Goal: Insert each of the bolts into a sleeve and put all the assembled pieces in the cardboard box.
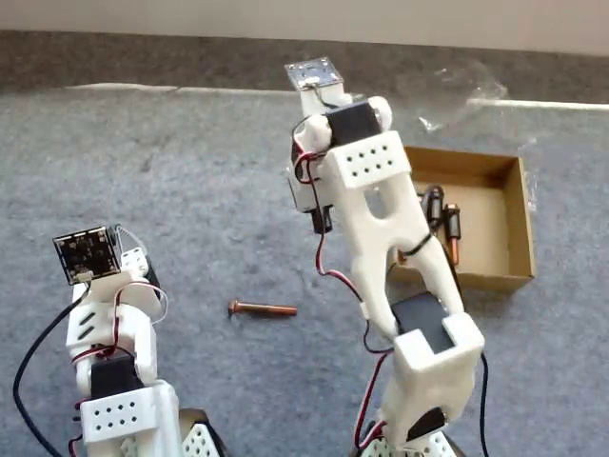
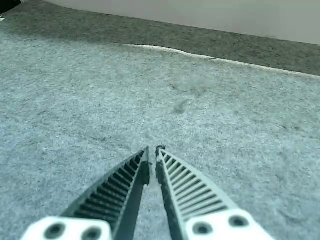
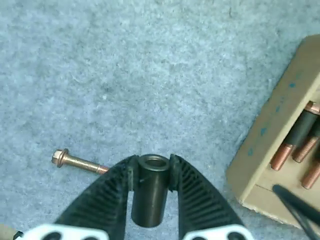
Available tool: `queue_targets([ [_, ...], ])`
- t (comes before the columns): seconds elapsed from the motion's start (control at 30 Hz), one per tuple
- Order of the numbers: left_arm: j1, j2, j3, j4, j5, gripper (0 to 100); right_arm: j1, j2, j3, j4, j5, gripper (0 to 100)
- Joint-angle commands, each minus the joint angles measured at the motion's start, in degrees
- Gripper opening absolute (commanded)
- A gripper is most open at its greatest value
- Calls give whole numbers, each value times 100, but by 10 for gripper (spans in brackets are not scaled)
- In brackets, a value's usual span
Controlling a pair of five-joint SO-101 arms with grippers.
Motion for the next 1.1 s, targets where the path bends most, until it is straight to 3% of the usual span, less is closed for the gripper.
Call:
queue_targets([
  [0.0, -31, 13, 145, 18, -44, 45, 92, -831, 259, 22, 97, 3],
  [0.37, -31, 13, 145, 9, -44, 45, 84, -2132, 2255, -1007, 651, 3],
  [0.5, -31, 13, 145, 9, -44, 45, 84, -2229, 3538, -2422, 712, 3],
  [0.63, -31, 13, 145, 0, -44, 45, 101, -2229, 4910, -3969, 1495, 3],
  [0.73, -31, 13, 145, 0, -44, 45, 101, -2229, 5684, -4646, 1670, 3],
  [1.07, -31, 13, 145, 0, -44, 45, 101, -2220, 6097, -5323, 1670, 3],
])
